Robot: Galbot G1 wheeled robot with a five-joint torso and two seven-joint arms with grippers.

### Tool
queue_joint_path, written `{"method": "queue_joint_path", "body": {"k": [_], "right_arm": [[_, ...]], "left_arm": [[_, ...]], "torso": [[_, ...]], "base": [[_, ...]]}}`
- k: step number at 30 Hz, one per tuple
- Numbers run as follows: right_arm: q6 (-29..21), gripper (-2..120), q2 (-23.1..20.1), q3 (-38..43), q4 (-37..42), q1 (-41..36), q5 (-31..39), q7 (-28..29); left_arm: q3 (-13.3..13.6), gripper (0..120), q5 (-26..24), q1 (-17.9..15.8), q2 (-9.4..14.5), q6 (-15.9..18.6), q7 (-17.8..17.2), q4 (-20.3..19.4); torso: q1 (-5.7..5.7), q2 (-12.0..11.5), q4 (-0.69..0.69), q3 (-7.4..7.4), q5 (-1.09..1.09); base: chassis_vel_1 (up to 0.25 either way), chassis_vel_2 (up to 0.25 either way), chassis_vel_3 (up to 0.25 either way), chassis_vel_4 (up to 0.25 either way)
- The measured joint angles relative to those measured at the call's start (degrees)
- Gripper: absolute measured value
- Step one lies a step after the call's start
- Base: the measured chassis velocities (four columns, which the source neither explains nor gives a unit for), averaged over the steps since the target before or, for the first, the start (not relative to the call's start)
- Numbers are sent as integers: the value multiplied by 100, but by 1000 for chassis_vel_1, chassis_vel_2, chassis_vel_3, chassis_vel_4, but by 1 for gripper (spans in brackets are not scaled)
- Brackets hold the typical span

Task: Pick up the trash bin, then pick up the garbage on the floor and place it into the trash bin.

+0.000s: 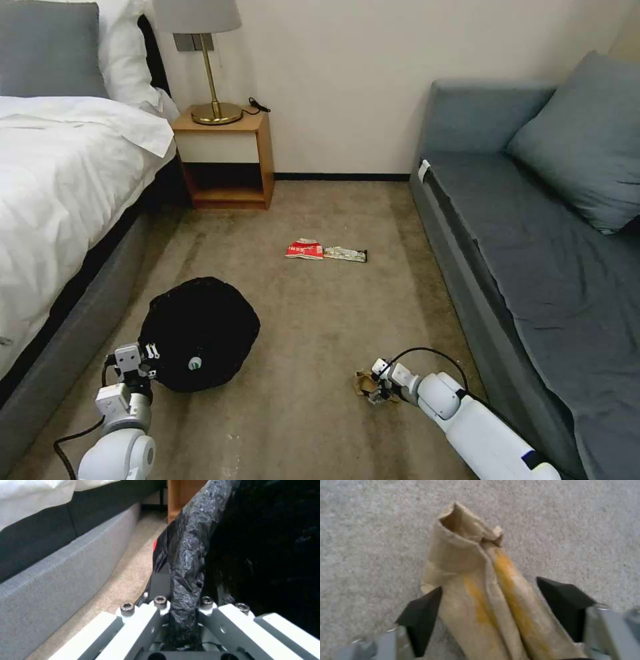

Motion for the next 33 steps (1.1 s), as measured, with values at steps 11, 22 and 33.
{"method": "queue_joint_path", "body": {"k": [11, 22, 33], "right_arm": [[148, 33, 24, 174, -4, -117, -120, -93], [148, 2, -22, 298, 242, -167, -90, -91], [810, 2, 353, 498, 663, -44, 1298, 575]], "left_arm": [[0, 0, -7, 63, 3, -32, 39, -45], [1, 0, 6, 133, 7, -48, 54, -167], [28, 0, 60, 176, 30, -51, 59, -224]], "torso": [[0, 0, 0, 0, 1], [0, 0, -1, 0, 0], [0, 0, 1, 0, 0]], "base": [[0, 0, 0, 0], [0, 0, 0, 0], [0, 0, 0, 0]]}}
